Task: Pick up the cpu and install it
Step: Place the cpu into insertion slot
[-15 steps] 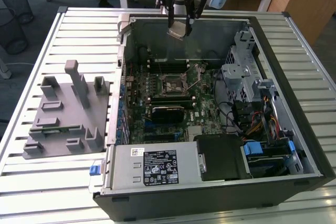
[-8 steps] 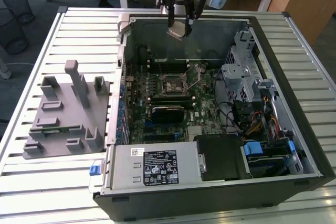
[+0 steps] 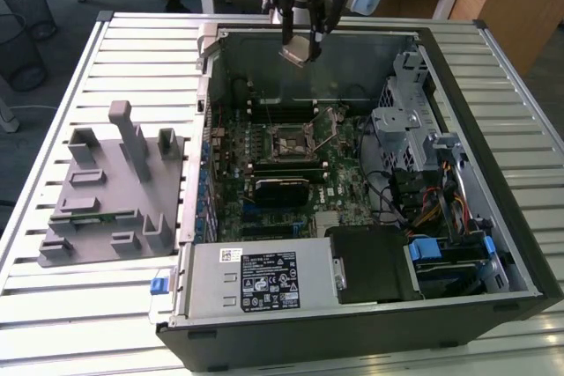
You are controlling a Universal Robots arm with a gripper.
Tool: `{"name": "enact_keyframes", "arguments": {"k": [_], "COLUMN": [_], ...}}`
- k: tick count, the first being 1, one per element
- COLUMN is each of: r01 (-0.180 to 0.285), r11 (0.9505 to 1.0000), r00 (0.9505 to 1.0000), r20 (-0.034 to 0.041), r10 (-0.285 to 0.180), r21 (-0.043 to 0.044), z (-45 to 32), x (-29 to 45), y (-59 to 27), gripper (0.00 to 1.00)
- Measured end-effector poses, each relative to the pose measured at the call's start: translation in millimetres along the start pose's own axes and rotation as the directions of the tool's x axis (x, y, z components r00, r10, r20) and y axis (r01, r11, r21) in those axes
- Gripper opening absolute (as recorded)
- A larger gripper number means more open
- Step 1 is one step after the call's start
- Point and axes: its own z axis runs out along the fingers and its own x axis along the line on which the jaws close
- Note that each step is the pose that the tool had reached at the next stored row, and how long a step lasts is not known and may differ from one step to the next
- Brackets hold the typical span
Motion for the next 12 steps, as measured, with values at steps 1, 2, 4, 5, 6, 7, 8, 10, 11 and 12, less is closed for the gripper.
{"name": "enact_keyframes", "arguments": {"k": [1,2,4,5,6,7,8,10,11,12], "r01": [-0.011,-0.022,-0.047,-0.059,-0.072,-0.085,-0.098,-0.123,-0.135,-0.149], "r11": [0.9999,0.9998,0.9989,0.9982,0.9974,0.9964,0.9952,0.9924,0.9908,0.9889], "r00": [0.9999,0.9998,0.9989,0.9982,0.9974,0.9964,0.9952,0.9924,0.9908,0.9889], "r20": [0.0001,0.0003,0.0007,0.0009,0.0011,0.0013,0.0016,0.0019,0.0022,0.0025], "r10": [0.011,0.022,0.047,0.059,0.072,0.085,0.098,0.123,0.135,0.149], "r21": [0.0007,0.0014,0.0030,0.0038,0.0047,0.0054,0.0063,0.0078,0.0086,0.0094], "z": [0.1,0.2,0.5,0.6,0.7,0.8,1.0,1.2,1.3,1.4], "x": [0.1,0.2,0.3,0.4,0.4,0.4,0.5,0.6,0.7,0.7], "y": [0.1,0.2,0.3,0.4,0.4,0.5,0.5,0.7,0.7,0.8], "gripper": [0.53,0.53,0.53,0.53,0.53,0.53,0.53,0.53,0.53,0.53]}}
